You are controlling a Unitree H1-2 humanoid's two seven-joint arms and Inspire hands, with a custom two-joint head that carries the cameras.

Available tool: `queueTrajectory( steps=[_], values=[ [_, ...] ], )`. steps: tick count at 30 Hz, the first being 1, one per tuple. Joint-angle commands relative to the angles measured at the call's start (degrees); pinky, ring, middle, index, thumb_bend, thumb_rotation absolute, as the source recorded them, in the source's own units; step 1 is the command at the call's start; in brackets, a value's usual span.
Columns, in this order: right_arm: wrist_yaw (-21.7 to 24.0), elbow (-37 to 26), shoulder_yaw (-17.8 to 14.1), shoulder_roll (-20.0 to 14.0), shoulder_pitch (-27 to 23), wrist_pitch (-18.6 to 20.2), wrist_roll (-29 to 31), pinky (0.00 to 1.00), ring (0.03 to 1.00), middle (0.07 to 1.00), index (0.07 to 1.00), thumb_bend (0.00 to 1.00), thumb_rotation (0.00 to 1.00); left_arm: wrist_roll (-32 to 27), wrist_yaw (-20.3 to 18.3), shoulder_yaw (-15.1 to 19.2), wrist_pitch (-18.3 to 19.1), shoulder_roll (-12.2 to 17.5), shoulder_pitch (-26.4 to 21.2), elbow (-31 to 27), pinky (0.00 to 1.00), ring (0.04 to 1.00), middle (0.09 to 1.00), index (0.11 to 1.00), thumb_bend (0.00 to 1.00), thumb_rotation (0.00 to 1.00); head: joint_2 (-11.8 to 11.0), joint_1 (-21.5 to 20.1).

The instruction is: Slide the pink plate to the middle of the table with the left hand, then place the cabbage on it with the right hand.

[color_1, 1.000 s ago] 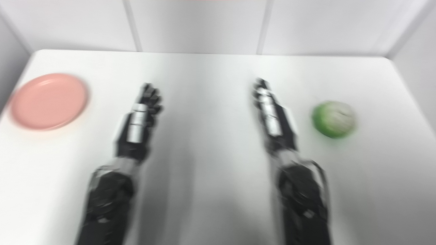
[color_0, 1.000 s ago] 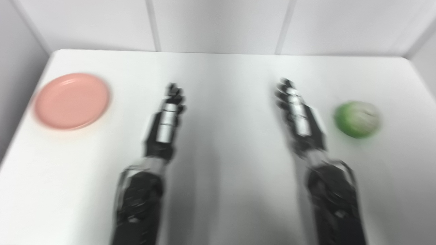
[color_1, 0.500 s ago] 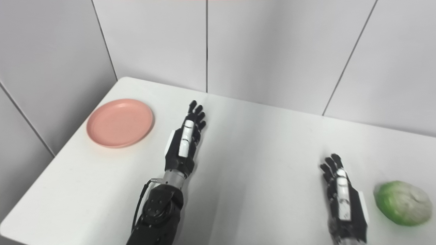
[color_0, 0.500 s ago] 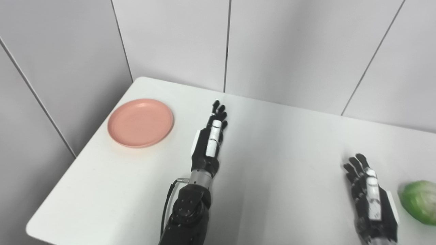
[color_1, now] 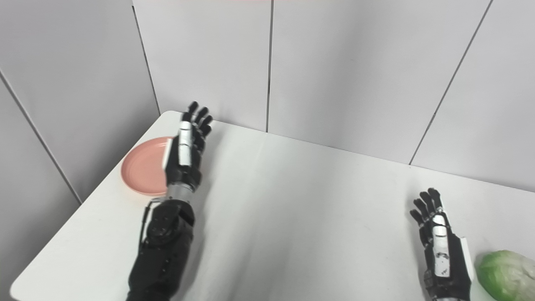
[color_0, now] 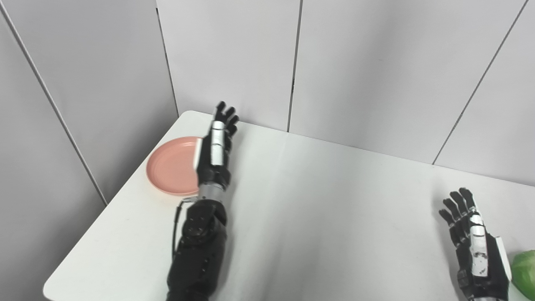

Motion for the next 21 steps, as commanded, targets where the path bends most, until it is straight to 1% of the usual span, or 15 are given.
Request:
queueTrajectory(
  steps=[1,4,7,9,10,12,13,17,20,21],
  values=[
    [0.7,2.5,0.5,0.8,1.6,-3.5,0.0,0.94,0.935,0.939,0.947,0.57,0.98,-0.9,0.0,1.3,-1.7,3.0,-3.1,-0.2,0.92,0.880,0.873,0.870,0.70,0.96,0.0,0.0],
    [0.0,2.2,0.4,0.9,1.7,-4.2,-0.8,0.92,0.924,0.927,0.936,0.57,0.98,-0.9,1.0,3.4,-1.6,5.5,-3.8,1.8,0.87,0.829,0.821,0.816,0.70,0.95,0.1,-0.2],
    [-0.1,1.3,0.4,1.0,1.9,-3.4,-0.6,0.92,0.927,0.928,0.936,0.58,0.97,-0.7,1.4,5.0,-1.6,8.3,-4.3,4.4,0.86,0.818,0.809,0.804,0.70,0.95,0.3,-0.1],
    [0.1,1.0,0.4,1.1,2.1,-3.2,-0.3,0.92,0.927,0.930,0.938,0.59,0.97,0.3,1.7,5.1,-0.7,10.2,-4.2,5.7,0.86,0.814,0.810,0.809,0.70,0.98,0.2,-0.1],
    [0.2,0.8,0.5,1.1,2.2,-3.3,-0.2,0.92,0.931,0.934,0.943,0.59,0.96,0.7,1.6,5.1,-0.2,11.2,-4.1,6.4,0.87,0.820,0.821,0.821,0.71,0.97,0.2,-0.1],
    [-0.2,0.4,0.6,1.1,2.3,-3.0,-0.7,0.92,0.929,0.932,0.940,0.59,0.97,1.9,1.7,4.8,0.6,13.2,-4.0,7.9,0.91,0.831,0.834,0.832,0.72,0.99,0.2,-0.1],
    [-0.3,0.3,0.6,1.1,2.4,-3.1,-0.8,0.92,0.929,0.932,0.940,0.59,0.97,2.3,1.7,4.6,0.8,14.2,-3.8,8.6,0.91,0.832,0.835,0.833,0.72,0.99,0.2,-0.1],
    [-0.3,-0.1,0.8,1.2,2.6,-3.3,-1.0,0.93,0.937,0.938,0.947,0.57,0.99,3.2,0.9,4.1,0.2,17.3,-3.2,11.4,0.91,0.840,0.833,0.834,0.77,1.00,0.3,-0.3],
    [-0.2,0.0,1.0,1.0,2.5,-4.0,-1.2,0.92,0.933,0.935,0.945,0.57,0.99,4.2,0.6,3.6,-0.2,19.8,-2.8,14.2,0.92,0.848,0.834,0.833,0.78,0.99,0.3,-0.3],
    [-0.2,-0.1,1.0,1.0,2.6,-3.8,-1.1,0.93,0.936,0.939,0.948,0.58,0.98,4.3,0.7,3.5,-0.4,20.2,-2.8,14.9,0.91,0.834,0.822,0.822,0.78,0.99,0.3,-0.3]
  ],
)
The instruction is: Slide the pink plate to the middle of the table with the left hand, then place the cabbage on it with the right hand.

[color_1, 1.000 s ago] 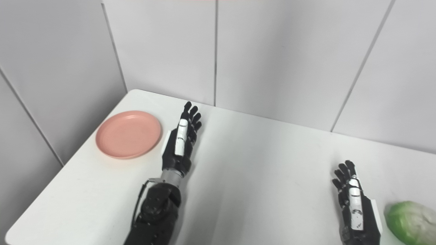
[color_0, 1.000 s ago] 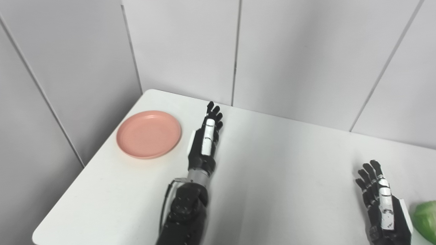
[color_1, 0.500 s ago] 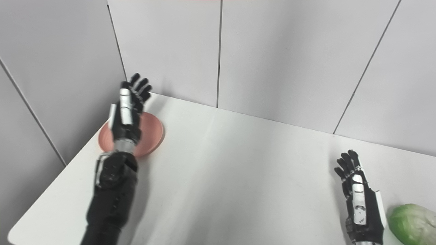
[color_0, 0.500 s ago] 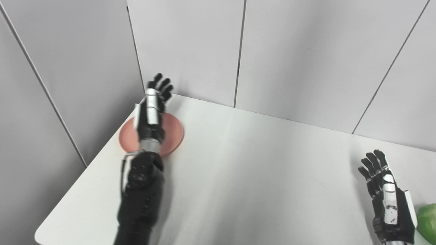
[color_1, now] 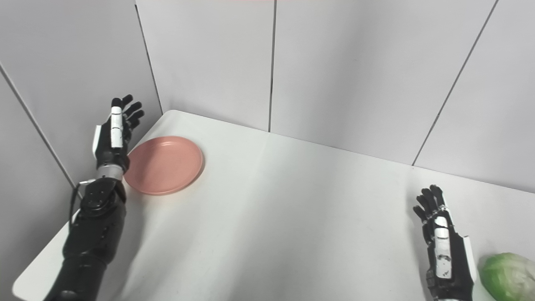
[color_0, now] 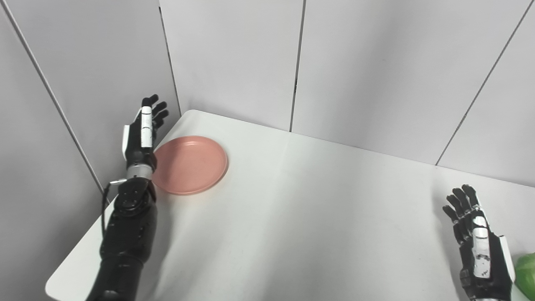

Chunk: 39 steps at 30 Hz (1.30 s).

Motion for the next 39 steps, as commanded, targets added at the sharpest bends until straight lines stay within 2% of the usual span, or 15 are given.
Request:
queueTrajectory(
  steps=[1,5,9,13,17,22,24,29,34,39],
  values=[
    [0.3,1.0,0.5,0.8,2.0,-1.6,0.0,0.93,0.935,0.939,0.948,0.58,0.98,0.8,-0.5,0.0,-2.3,2.3,-1.3,0.6,0.90,0.832,0.820,0.820,0.78,0.99,0.0,-0.1],
    [0.0,0.8,0.6,0.7,2.1,-0.9,-0.2,0.92,0.932,0.934,0.944,0.59,0.98,1.3,0.7,0.1,-3.6,2.8,-1.8,4.0,0.89,0.830,0.818,0.817,0.78,0.99,0.0,-0.1],
    [-0.3,1.9,0.4,0.7,1.7,-2.2,-0.4,0.91,0.923,0.929,0.940,0.60,0.97,1.3,0.9,0.2,-4.9,3.1,-2.0,6.5,0.92,0.839,0.821,0.814,0.79,0.99,-0.4,0.5],
    [-0.6,1.6,0.4,0.8,1.8,-2.1,-0.8,0.93,0.932,0.932,0.940,0.60,0.99,1.4,0.3,-0.1,-4.7,3.9,-1.8,8.0,0.94,0.847,0.825,0.821,0.80,1.00,-0.5,0.5],
    [-0.2,1.4,0.3,0.8,1.8,-0.8,0.1,0.95,0.948,0.948,0.955,0.63,0.95,0.3,-3.7,-1.2,-3.9,5.5,-1.2,9.7,0.91,0.861,0.855,0.855,0.79,1.00,-0.5,0.5],
    [-0.4,1.5,0.2,0.8,1.8,-1.3,-0.2,0.93,0.942,0.944,0.952,0.63,0.95,-3.0,-11.6,-2.2,-3.3,6.1,-0.8,10.8,0.92,0.893,0.881,0.885,0.80,1.00,-0.2,0.4],
    [-0.4,1.2,0.2,0.8,1.9,-0.9,-0.1,0.94,0.945,0.945,0.954,0.62,0.97,-3.9,-13.2,-2.5,-3.0,5.7,-0.6,10.2,0.88,0.873,0.867,0.870,0.77,0.97,-0.2,0.4],
    [-0.6,0.6,0.1,1.0,2.1,0.4,0.6,0.93,0.937,0.946,0.954,0.62,0.95,-4.7,-15.1,-3.3,-2.3,5.1,-0.6,9.8,0.91,0.882,0.866,0.868,0.79,0.95,0.0,0.4],
    [-1.0,0.3,0.3,0.8,2.2,0.1,-0.1,0.91,0.922,0.933,0.943,0.66,0.94,-11.4,-18.8,-1.2,0.1,2.7,-1.3,8.9,0.87,0.864,0.856,0.861,0.79,0.94,0.0,0.4],
    [-1.0,-0.1,0.3,0.7,2.3,0.6,0.3,0.91,0.922,0.930,0.940,0.67,0.93,-14.0,-20.6,-1.0,0.2,1.0,-2.0,8.7,0.85,0.851,0.850,0.851,0.80,0.91,0.4,0.3]
  ],
)
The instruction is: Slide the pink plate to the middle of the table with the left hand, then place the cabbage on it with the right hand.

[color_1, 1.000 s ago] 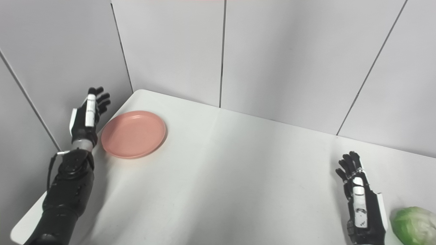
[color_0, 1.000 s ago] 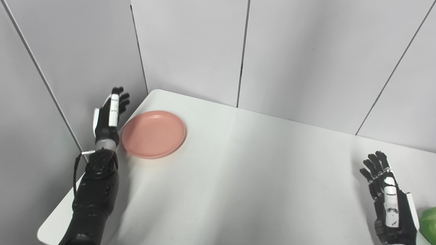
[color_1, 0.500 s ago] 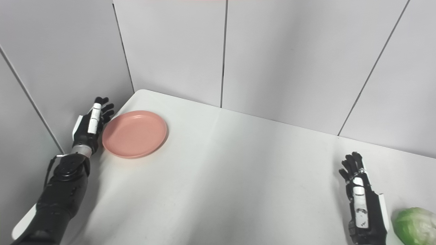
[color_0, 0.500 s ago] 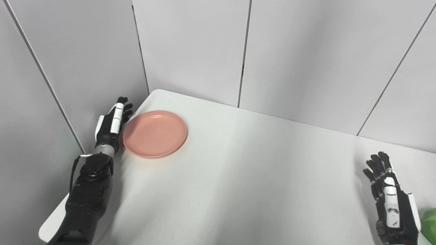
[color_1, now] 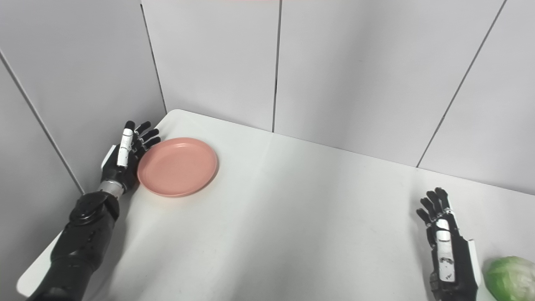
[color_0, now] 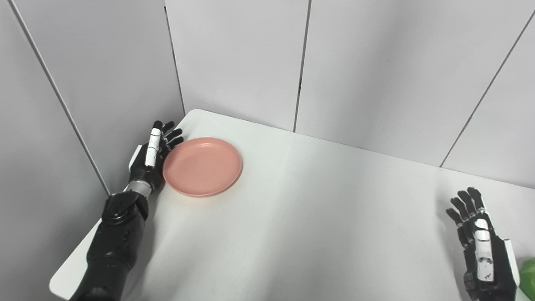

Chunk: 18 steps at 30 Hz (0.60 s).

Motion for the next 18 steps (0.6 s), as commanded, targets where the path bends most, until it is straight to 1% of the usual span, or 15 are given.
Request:
queueTrajectory(
  steps=[1,3,6,7,9,13,16,18],
  values=[
    [-0.1,0.5,0.4,0.8,1.7,0.3,0.2,0.91,0.922,0.930,0.940,0.67,0.93,-1.5,-2.0,-0.1,-0.9,-0.6,-2.6,-0.9,0.85,0.851,0.850,0.851,0.80,0.90,0.2,-0.1],
    [-0.1,0.5,0.4,0.8,1.7,0.2,0.1,0.90,0.920,0.928,0.938,0.66,0.93,-2.1,-2.6,0.1,-1.4,-1.5,-2.9,-0.2,0.87,0.856,0.856,0.856,0.81,0.88,0.2,-0.1],
    [0.1,0.2,0.5,0.8,1.8,1.0,0.7,0.91,0.922,0.931,0.939,0.68,0.92,-2.5,-3.1,0.2,-1.7,-2.4,-3.4,0.6,0.86,0.851,0.850,0.848,0.82,0.87,0.2,-0.1],
    [0.0,0.0,0.4,0.8,1.8,1.1,0.8,0.91,0.921,0.930,0.938,0.68,0.92,-3.0,-3.8,0.2,-1.3,-2.7,-3.4,0.7,0.86,0.851,0.850,0.848,0.82,0.87,0.5,-0.2],
    [-0.1,-0.2,0.5,0.9,1.9,1.1,0.7,0.91,0.926,0.933,0.940,0.68,0.91,-3.9,-5.0,0.3,-0.6,-3.3,-3.5,0.5,0.86,0.854,0.853,0.855,0.81,0.87,0.5,-0.2],
    [-0.7,-0.6,0.5,0.9,2.0,1.2,0.0,0.89,0.915,0.925,0.935,0.67,0.92,-4.8,-6.3,-0.3,0.4,-4.6,-3.5,-0.3,0.86,0.850,0.850,0.854,0.80,0.88,0.7,-0.3],
    [-1.0,-1.2,0.6,0.9,2.1,1.9,-0.1,0.91,0.917,0.925,0.933,0.69,0.92,-4.7,-6.1,-1.0,0.8,-5.7,-3.5,-1.4,0.86,0.851,0.849,0.852,0.79,0.86,0.7,-0.3],
    [-0.8,-1.2,0.7,0.9,2.1,1.8,0.2,0.93,0.928,0.936,0.943,0.69,0.92,-4.3,-5.4,-1.5,1.4,-6.8,-3.2,-3.1,0.86,0.854,0.852,0.853,0.78,0.86,0.8,-0.5]
  ],
)
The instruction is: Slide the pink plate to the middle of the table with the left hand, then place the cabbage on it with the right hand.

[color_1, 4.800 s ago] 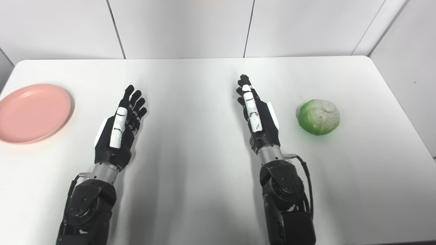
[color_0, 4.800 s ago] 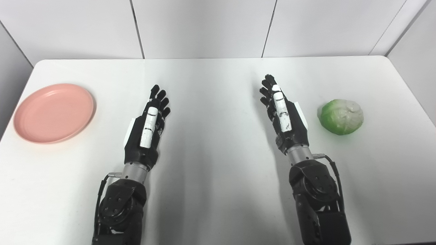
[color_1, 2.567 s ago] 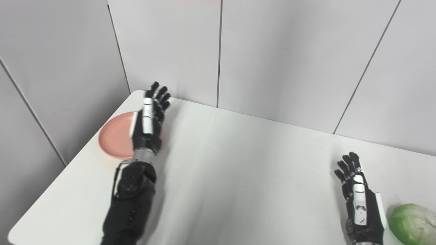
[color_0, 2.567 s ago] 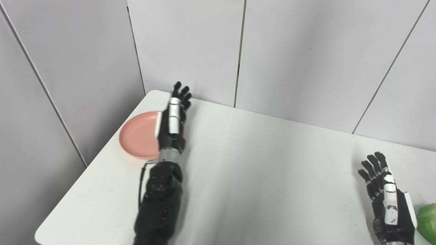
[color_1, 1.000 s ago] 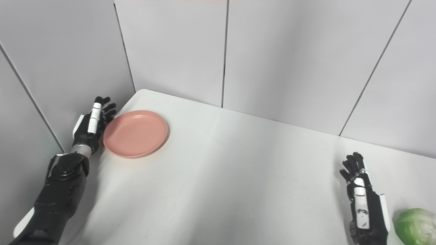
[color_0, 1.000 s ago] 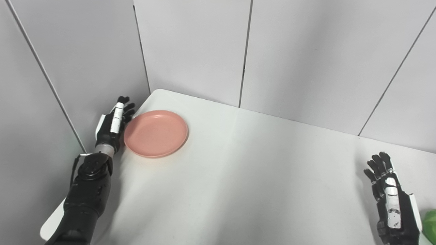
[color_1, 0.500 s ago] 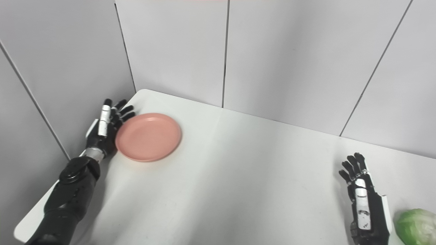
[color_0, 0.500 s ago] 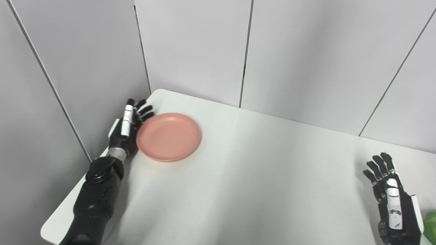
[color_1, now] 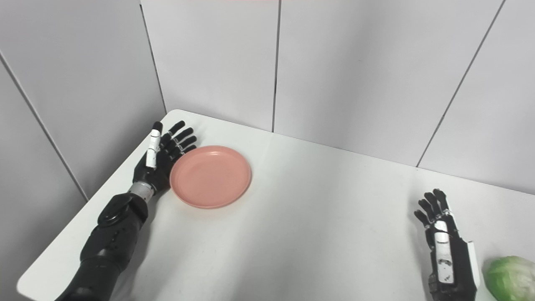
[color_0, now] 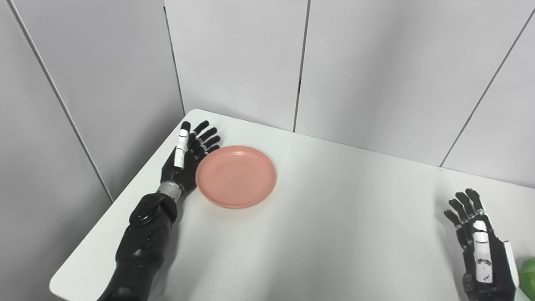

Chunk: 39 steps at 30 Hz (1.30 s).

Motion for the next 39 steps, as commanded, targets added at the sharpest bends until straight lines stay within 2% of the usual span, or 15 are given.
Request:
queueTrajectory(
  steps=[1,5,10,16,19,23,28,32,33,34,35,37,38,39],
  values=[
    [0.0,0.3,0.3,0.7,1.2,0.6,0.3,0.94,0.930,0.938,0.945,0.69,0.92,-0.1,-0.2,-0.9,0.8,-0.9,-1.4,-2.6,0.87,0.855,0.854,0.855,0.78,0.86,0.1,-0.1],
    [-0.5,-0.5,0.3,0.7,1.5,1.1,-0.2,0.93,0.929,0.937,0.946,0.67,0.93,1.4,-1.0,-3.7,2.4,-1.8,-0.7,-5.1,0.87,0.868,0.862,0.859,0.77,0.90,0.5,-0.1],
    [-0.3,-1.9,0.5,0.6,1.9,2.2,0.6,0.94,0.937,0.943,0.949,0.66,0.92,2.5,-1.7,-6.8,2.6,-3.5,-0.1,-6.7,0.88,0.876,0.873,0.867,0.76,0.87,1.0,-0.2],
    [-0.6,-3.3,0.6,0.6,2.3,2.9,0.6,0.95,0.931,0.939,0.948,0.62,0.93,3.5,-0.7,-9.1,5.5,-5.6,1.2,-11.7,0.90,0.890,0.887,0.877,0.74,0.86,2.4,-1.5],
    [-1.2,-4.5,0.8,0.6,2.7,3.9,-0.1,1.00,0.970,0.968,0.974,0.60,0.96,4.6,-0.4,-10.4,6.8,-6.4,2.0,-14.3,0.92,0.913,0.910,0.899,0.74,0.86,3.1,-2.2],
    [-1.1,-5.5,0.9,0.5,2.9,3.9,-0.1,1.00,0.983,0.980,0.993,0.54,0.96,5.7,1.7,-11.6,9.0,-8.6,3.3,-17.9,0.96,0.939,0.932,0.919,0.75,0.87,4.0,-3.0],
    [-1.7,-8.2,0.9,0.7,3.7,6.3,-0.2,1.00,0.985,0.984,0.999,0.49,0.98,6.9,4.0,-12.9,9.8,-12.3,5.2,-21.2,1.00,0.982,0.968,0.959,0.73,0.88,5.5,-4.7],
    [-3.2,-11.7,0.7,1.1,4.7,11.3,-0.4,1.00,0.969,0.967,0.976,0.48,0.95,8.4,4.8,-14.7,10.2,-14.6,7.0,-23.9,1.00,0.991,0.987,0.984,0.71,0.91,7.1,-6.4],
    [-3.4,-12.9,0.8,1.3,5.0,12.4,-0.4,1.00,0.967,0.967,0.974,0.48,0.94,8.4,4.8,-15.3,10.8,-15.1,7.7,-25.1,1.00,0.991,0.988,0.986,0.71,0.91,8.4,-8.0],
    [-3.7,-13.7,0.8,1.4,5.2,13.0,-0.5,1.00,0.965,0.971,0.978,0.47,0.93,8.1,4.6,-15.7,11.2,-15.7,8.3,-26.2,1.00,0.997,0.996,0.995,0.71,0.91,8.6,-8.3],
    [-3.9,-14.6,1.0,1.4,5.3,13.7,-0.9,1.00,0.958,0.969,0.977,0.47,0.93,7.5,4.5,-15.9,11.7,-16.3,9.0,-27.5,1.00,0.999,0.998,0.998,0.69,0.91,10.1,-10.5],
    [-4.4,-16.0,1.2,1.4,5.6,14.9,-2.0,1.00,0.958,0.960,0.969,0.47,0.95,7.0,4.6,-16.2,12.6,-17.3,10.0,-29.5,1.00,1.000,1.000,0.996,0.67,0.90,10.4,-11.0],
    [-4.8,-17.1,1.2,1.7,5.7,16.0,-2.2,1.00,0.951,0.943,0.955,0.48,0.96,7.7,5.2,-16.6,13.0,-17.7,10.8,-30.8,1.00,1.000,1.000,0.991,0.67,0.90,12.6,-14.6],
    [-5.2,-18.1,1.3,1.9,5.9,17.0,-2.7,1.00,0.949,0.940,0.952,0.48,0.96,8.3,5.8,-16.9,13.4,-18.1,11.7,-32.0,1.00,1.000,1.000,0.991,0.67,0.90,13.4,-17.2]
  ],
)
